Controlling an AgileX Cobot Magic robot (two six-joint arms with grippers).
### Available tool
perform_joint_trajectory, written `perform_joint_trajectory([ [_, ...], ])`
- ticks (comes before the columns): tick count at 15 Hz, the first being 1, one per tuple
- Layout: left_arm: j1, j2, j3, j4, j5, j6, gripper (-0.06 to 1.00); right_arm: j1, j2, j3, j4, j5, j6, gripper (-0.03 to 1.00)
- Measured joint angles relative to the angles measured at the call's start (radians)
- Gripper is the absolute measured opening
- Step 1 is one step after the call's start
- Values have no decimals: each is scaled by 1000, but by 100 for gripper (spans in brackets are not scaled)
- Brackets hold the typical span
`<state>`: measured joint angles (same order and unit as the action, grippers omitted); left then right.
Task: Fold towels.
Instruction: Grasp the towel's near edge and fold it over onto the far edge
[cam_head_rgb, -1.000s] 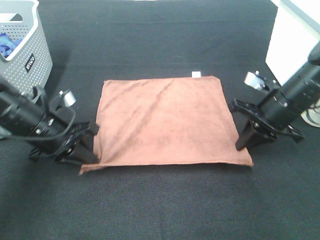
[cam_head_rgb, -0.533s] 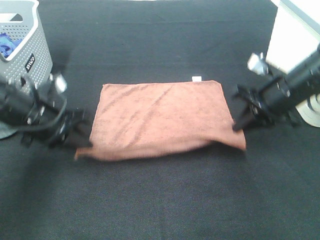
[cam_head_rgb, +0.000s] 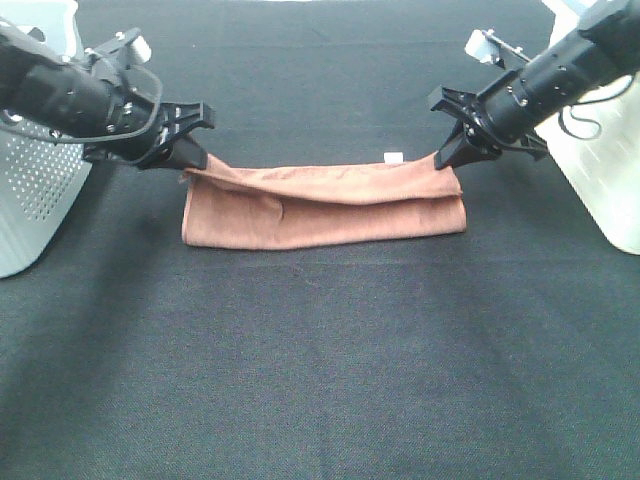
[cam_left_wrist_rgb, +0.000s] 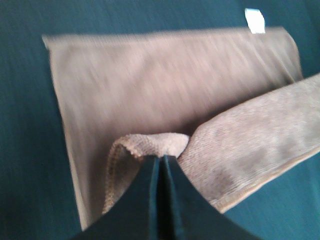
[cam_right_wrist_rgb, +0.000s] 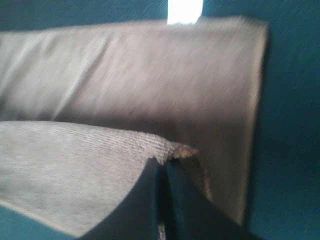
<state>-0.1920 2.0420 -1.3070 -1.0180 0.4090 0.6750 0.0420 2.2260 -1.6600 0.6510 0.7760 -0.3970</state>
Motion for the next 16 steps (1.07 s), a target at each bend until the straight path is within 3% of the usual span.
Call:
perform_joint_trajectory([
  [4, 0, 74, -63, 4, -77, -2, 0, 0, 112, -175, -112, 4, 102, 0],
  [11, 0, 160, -141, 4, -116, -2, 3, 0, 199, -236, -102, -26, 110, 3],
  [12, 0, 168, -141, 4, -115, -2, 11, 0, 204, -236, -94, -27, 110, 14],
  [13, 0, 171, -141, 4, -109, -2, 33, 0, 207, -236, -83, -22, 110, 42],
  [14, 0, 170, -141, 4, -109, -2, 49, 0, 207, -237, -76, -14, 110, 60],
  [15, 0, 168, -141, 4, -108, -2, 64, 0, 205, -244, -72, 18, 110, 74],
  [16, 0, 161, -141, 5, -103, -2, 70, 0, 199, -251, -79, 54, 110, 80],
])
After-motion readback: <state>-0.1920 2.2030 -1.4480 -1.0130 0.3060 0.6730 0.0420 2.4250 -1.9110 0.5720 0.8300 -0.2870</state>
